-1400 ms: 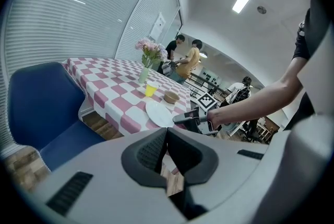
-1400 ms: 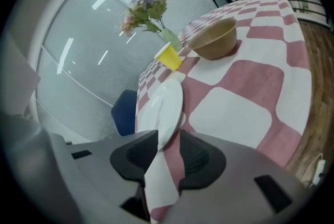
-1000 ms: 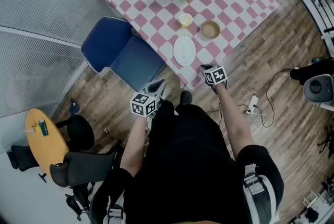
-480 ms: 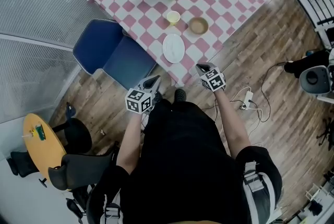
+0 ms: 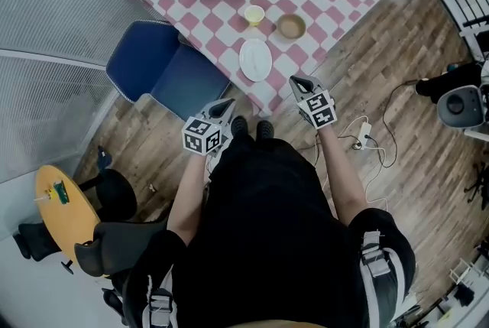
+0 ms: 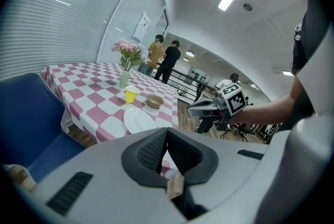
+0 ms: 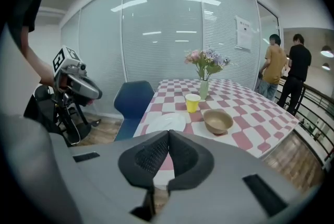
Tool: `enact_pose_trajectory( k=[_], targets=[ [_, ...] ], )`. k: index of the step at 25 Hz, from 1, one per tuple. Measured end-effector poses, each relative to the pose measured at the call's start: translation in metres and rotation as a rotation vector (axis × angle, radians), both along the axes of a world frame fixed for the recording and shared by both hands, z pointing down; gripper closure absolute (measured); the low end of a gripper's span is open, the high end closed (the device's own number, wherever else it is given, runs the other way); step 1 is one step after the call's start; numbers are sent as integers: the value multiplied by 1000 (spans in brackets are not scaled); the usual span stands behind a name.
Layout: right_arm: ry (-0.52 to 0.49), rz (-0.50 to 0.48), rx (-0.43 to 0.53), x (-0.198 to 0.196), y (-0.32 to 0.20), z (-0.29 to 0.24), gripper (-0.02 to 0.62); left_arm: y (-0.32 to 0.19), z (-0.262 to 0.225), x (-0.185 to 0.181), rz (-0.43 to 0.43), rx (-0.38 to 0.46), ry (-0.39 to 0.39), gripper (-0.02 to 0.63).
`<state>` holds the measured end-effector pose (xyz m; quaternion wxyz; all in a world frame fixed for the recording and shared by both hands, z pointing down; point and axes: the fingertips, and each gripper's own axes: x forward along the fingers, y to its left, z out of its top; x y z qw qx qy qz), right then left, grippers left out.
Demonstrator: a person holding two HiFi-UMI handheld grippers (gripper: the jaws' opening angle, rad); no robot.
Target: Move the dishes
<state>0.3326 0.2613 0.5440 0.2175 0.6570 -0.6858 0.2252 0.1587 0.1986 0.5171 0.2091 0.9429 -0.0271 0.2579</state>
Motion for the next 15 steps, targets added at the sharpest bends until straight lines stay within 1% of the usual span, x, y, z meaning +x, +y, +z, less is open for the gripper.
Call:
enact_pose_trajectory(
  k=[5,11,15],
  targets=[
    [-13,49,47,-1,-5,-13,580,-8,-1,-2,29,-1,3,584],
    [-2,99,46,-6,-3,-13,580,-18,-5,-5,68,6,13,584],
    [-6,132,61,-13,-7,-15,581,-27,-4,-12,96,10,10,584]
  ],
)
